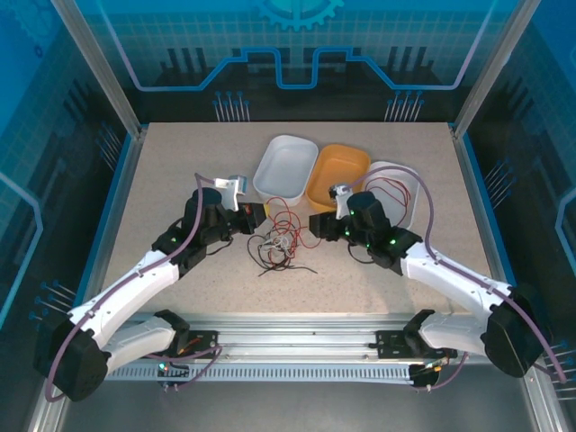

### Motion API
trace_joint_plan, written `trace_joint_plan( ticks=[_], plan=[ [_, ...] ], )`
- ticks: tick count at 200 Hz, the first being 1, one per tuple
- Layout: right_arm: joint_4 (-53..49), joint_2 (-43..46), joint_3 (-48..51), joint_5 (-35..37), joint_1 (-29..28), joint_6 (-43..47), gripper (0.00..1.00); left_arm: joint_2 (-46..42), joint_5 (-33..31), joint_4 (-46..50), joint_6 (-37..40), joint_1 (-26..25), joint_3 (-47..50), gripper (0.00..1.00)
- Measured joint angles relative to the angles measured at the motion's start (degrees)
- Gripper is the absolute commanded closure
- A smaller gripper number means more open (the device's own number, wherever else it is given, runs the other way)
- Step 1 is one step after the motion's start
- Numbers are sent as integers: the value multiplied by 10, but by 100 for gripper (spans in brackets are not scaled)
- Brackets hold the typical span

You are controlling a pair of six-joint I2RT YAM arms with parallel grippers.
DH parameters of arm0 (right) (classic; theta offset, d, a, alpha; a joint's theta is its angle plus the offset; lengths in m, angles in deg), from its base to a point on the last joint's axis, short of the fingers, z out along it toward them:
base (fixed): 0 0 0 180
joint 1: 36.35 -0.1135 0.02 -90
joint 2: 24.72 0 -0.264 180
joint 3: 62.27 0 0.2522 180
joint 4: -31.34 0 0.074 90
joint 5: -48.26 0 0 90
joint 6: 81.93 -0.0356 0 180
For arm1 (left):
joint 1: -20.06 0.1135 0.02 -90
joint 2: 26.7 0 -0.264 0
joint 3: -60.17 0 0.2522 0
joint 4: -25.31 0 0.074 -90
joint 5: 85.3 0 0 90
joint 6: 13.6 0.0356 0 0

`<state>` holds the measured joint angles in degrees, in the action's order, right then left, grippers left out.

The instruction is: Untangle the cables

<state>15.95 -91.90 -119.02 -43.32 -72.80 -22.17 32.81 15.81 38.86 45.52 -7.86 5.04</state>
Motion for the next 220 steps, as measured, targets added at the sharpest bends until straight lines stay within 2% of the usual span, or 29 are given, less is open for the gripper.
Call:
trace_joint_plan(
  ticks=[21, 86, 145, 158, 177, 191, 202, 220],
  plan=[
    [-22, -37, -23, -21, 18, 12, 58, 0, 0, 0, 2, 0, 1, 100],
    [-48, -185, -135, -96, 20, 63, 56, 0, 3, 0, 9, 0, 4, 100],
    [-49, -271, -171, -127, 19, 74, 56, -6, 6, 0, 9, 0, 10, 100],
    [-49, -282, -172, -129, 18, 75, 61, -8, 6, 0, 9, 0, 11, 100],
    [-53, -291, -173, -129, 15, 74, 79, -10, 6, 0, 10, 0, 11, 100],
    [-58, -291, -176, -128, 11, 76, 88, -11, 6, 2, 10, 0, 11, 100],
    [-63, -290, -182, -123, 7, 74, 95, -13, 5, 3, 10, 0, 11, 96],
    [-80, -278, -193, -111, -1, 78, 99, -19, -3, 11, 11, 0, 16, 86]
  ],
)
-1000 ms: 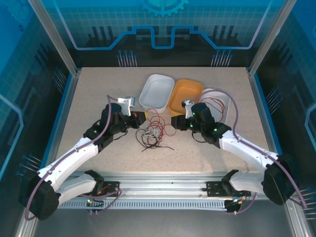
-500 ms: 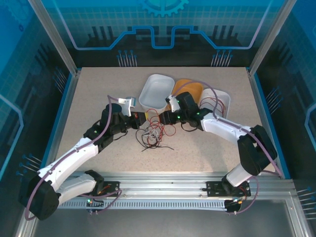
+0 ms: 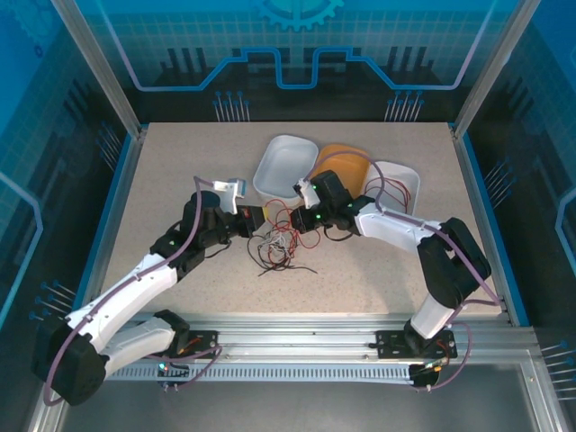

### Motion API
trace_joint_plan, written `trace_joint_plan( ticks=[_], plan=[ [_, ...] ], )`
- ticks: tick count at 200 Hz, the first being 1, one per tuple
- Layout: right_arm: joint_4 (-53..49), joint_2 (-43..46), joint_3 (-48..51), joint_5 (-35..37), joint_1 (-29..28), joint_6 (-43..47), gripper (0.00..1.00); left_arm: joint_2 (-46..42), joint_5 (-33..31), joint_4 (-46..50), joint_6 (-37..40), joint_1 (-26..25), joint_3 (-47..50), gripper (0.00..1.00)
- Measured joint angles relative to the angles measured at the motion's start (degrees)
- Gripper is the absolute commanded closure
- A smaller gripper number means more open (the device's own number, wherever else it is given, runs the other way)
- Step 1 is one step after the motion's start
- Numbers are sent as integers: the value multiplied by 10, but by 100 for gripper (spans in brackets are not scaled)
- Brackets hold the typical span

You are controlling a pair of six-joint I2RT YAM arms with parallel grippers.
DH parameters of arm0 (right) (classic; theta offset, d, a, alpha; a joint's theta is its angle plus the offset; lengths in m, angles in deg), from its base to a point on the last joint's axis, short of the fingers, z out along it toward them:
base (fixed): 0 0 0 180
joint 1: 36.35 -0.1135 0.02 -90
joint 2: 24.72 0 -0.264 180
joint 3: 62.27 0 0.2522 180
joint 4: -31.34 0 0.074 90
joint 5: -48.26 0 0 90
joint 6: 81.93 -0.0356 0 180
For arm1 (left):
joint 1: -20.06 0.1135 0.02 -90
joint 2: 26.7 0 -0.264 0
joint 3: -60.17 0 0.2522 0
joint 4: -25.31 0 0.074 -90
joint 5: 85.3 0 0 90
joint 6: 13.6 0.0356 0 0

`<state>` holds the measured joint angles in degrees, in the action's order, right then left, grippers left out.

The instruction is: Untangle the cables

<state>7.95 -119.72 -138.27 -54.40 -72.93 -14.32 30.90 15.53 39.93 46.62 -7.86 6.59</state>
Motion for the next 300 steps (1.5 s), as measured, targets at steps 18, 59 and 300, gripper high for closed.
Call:
trace_joint_plan(
  ticks=[18, 59, 300],
  plan=[
    [-21, 24, -14, 22, -11, 2, 100, -9, -16, 12, 1, 0, 8, 77],
    [-66, 84, -59, 77, -47, 7, 100, -15, -59, 62, -2, 0, 21, 59],
    [-183, 228, -207, 243, -107, 59, 100, 123, 56, -80, -19, -4, 41, 32]
  ],
)
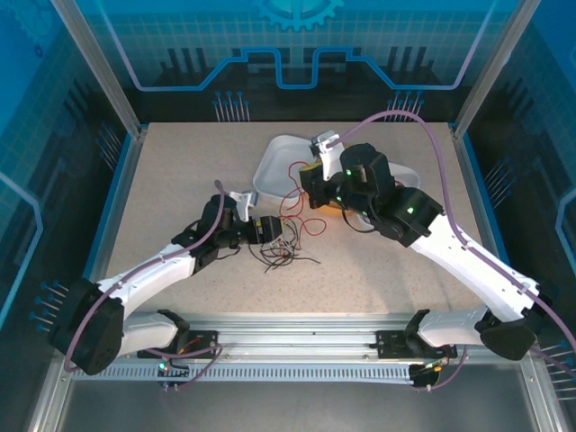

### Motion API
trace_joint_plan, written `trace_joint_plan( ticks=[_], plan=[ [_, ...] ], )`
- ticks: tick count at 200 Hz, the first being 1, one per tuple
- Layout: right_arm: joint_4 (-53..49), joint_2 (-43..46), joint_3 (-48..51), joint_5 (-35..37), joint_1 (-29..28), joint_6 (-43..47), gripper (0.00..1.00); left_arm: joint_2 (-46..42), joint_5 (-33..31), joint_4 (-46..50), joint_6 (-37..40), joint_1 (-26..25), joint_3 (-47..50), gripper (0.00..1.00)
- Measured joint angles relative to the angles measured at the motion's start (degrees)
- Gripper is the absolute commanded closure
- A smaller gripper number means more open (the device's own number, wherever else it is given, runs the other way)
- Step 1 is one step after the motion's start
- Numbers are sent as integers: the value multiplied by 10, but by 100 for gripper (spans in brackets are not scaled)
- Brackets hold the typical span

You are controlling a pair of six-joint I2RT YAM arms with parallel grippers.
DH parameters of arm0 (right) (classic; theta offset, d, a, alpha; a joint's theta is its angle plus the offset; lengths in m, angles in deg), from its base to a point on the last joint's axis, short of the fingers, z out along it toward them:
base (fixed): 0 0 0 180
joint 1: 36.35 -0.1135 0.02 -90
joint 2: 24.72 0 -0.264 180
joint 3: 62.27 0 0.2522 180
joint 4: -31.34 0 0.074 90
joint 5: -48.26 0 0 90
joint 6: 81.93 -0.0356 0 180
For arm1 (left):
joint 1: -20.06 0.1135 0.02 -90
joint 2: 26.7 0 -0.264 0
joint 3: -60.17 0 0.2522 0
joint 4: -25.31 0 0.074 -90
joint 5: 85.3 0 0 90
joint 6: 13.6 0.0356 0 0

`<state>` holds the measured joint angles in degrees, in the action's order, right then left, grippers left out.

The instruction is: Untangle the cables

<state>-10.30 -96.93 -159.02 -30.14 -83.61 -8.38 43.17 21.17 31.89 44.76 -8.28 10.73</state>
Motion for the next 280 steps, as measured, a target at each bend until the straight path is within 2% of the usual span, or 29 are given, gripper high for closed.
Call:
trace_joint_plan(
  ticks=[37, 46, 62, 75, 92, 115, 156, 192, 232, 280],
  plan=[
    [0, 0, 5, -1, -1, -3, 100, 27, 15, -68, 7, -18, 15, 43],
    [0, 0, 5, -1, -1, -4, 100, 35, 17, -85, 7, -18, 19, 51],
    [1, 0, 5, 0, -1, -4, 100, 48, 20, -112, 1, -19, 25, 72],
    [1, 0, 6, 1, -1, -4, 100, 55, 20, -124, 0, -19, 28, 84],
    [2, 2, 12, 14, -1, -4, 100, 59, 16, -129, -4, -19, 30, 94],
    [-5, 14, 25, 49, -1, -2, 100, 58, 4, -127, -11, -19, 32, 96],
    [-63, 58, 30, 156, 11, 7, 100, 43, -17, -115, -10, -19, 47, 99],
    [-114, 101, 30, 210, 74, 6, 100, 36, -30, -106, -10, -19, 53, 100],
    [-146, 141, 38, 236, 136, -1, 100, 36, -36, -96, -11, -19, 55, 100],
    [-187, 138, 38, 270, 200, -7, 100, 36, -37, -94, -11, -19, 55, 100]
  ],
)
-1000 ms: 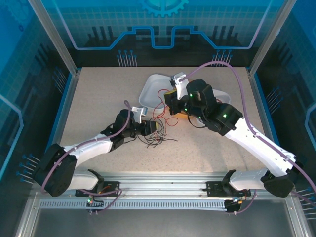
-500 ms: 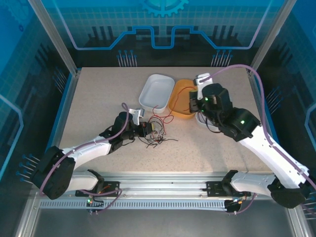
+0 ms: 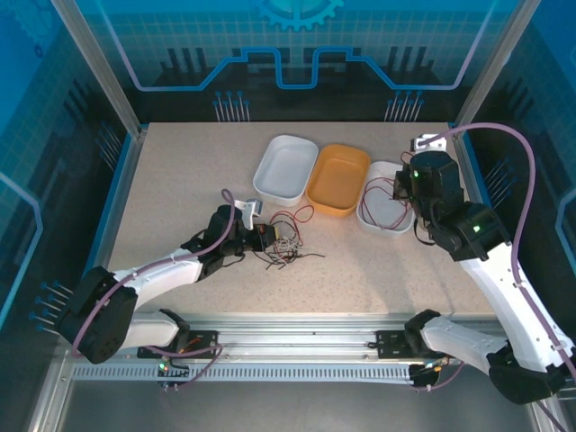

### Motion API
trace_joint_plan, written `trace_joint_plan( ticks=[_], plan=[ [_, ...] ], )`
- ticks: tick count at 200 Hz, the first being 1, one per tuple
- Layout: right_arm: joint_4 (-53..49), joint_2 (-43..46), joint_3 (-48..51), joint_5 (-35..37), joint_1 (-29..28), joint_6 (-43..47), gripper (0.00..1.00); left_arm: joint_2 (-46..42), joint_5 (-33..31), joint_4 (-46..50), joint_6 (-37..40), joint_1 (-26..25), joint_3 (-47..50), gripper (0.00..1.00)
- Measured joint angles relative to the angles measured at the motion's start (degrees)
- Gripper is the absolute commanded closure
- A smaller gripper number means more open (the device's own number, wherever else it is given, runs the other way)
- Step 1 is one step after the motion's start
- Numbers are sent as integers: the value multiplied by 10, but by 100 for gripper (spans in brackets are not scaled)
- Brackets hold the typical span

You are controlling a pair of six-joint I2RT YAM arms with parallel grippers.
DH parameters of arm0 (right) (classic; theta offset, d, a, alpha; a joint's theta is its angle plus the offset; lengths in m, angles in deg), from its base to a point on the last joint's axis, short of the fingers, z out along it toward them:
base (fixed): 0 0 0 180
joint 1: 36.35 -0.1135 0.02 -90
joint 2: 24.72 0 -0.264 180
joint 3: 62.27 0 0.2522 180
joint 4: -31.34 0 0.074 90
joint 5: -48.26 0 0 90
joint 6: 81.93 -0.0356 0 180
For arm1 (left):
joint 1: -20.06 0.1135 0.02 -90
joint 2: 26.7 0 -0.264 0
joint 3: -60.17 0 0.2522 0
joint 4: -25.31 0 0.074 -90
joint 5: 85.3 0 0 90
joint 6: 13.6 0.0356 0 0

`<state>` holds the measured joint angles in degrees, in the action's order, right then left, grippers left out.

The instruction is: Untangle the cables

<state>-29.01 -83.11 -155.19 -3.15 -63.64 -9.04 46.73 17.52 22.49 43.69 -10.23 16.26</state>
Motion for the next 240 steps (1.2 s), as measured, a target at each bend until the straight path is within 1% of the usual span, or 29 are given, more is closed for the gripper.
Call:
trace_joint_plan(
  ticks=[31, 54, 105, 166, 198, 240],
  plan=[
    [-3, -23, 4, 3, 43, 0, 100, 0, 0, 0, 0, 0, 0, 99],
    [4, -57, 7, -3, 73, 0, 100, 0, 0, 0, -3, 0, 0, 99],
    [29, -130, 21, -31, 112, 0, 100, 0, 1, 0, -4, 0, 0, 99],
    [47, -164, 58, -67, 170, -8, 100, -5, 1, 0, -4, 0, 0, 99],
    [57, -186, 68, -92, 191, -9, 100, -5, 1, 2, -4, 0, 0, 99],
    [76, -236, 68, -112, 202, -8, 100, -5, 1, 5, -4, 0, 0, 99]
  ],
)
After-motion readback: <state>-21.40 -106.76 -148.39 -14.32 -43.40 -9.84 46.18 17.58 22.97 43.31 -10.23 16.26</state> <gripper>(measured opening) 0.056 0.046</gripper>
